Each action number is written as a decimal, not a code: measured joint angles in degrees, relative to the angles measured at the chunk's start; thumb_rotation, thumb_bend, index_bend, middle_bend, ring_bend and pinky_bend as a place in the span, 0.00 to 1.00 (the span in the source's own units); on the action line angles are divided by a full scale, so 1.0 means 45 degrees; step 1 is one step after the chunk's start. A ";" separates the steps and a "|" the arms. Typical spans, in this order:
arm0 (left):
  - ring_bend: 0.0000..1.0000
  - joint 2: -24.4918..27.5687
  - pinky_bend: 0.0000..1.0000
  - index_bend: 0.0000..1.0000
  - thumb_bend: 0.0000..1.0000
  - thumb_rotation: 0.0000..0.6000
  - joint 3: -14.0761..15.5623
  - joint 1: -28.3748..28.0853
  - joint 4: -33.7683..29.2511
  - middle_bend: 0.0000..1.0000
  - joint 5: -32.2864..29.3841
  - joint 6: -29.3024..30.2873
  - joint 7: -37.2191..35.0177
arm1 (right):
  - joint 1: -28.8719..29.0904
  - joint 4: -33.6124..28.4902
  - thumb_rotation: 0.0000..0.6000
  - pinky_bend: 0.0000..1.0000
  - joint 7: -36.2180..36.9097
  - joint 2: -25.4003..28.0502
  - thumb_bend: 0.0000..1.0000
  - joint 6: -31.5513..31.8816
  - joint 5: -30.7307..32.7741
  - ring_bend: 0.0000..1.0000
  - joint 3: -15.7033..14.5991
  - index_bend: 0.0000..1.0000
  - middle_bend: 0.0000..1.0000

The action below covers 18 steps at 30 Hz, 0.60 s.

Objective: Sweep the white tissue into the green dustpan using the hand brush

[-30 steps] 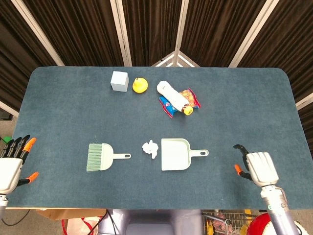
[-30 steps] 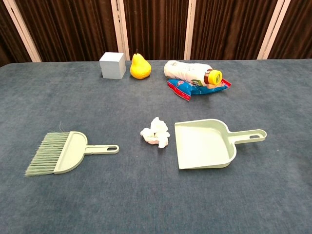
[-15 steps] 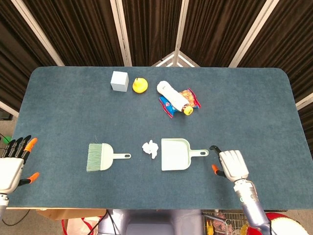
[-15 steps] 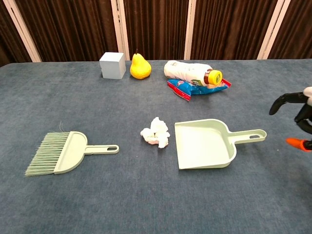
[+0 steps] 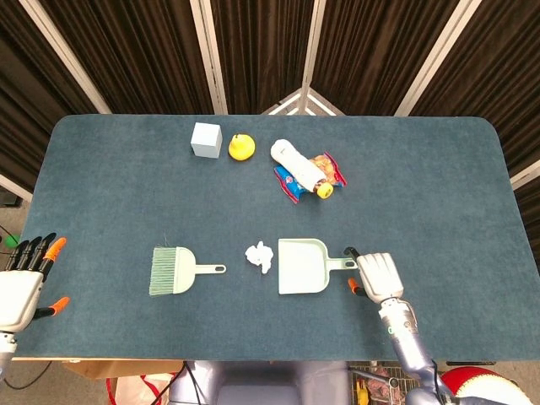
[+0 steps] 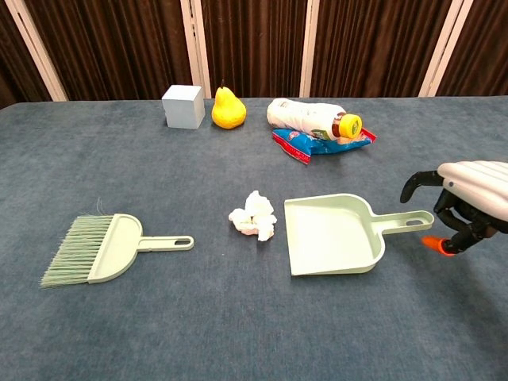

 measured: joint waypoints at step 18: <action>0.00 -0.0091 0.00 0.00 0.00 1.00 -0.0035 -0.0052 -0.0073 0.00 -0.0108 -0.0048 0.0173 | 0.0602 0.0917 1.00 0.88 -0.0204 -0.0866 0.49 -0.0059 0.0373 0.87 -0.0119 0.64 0.86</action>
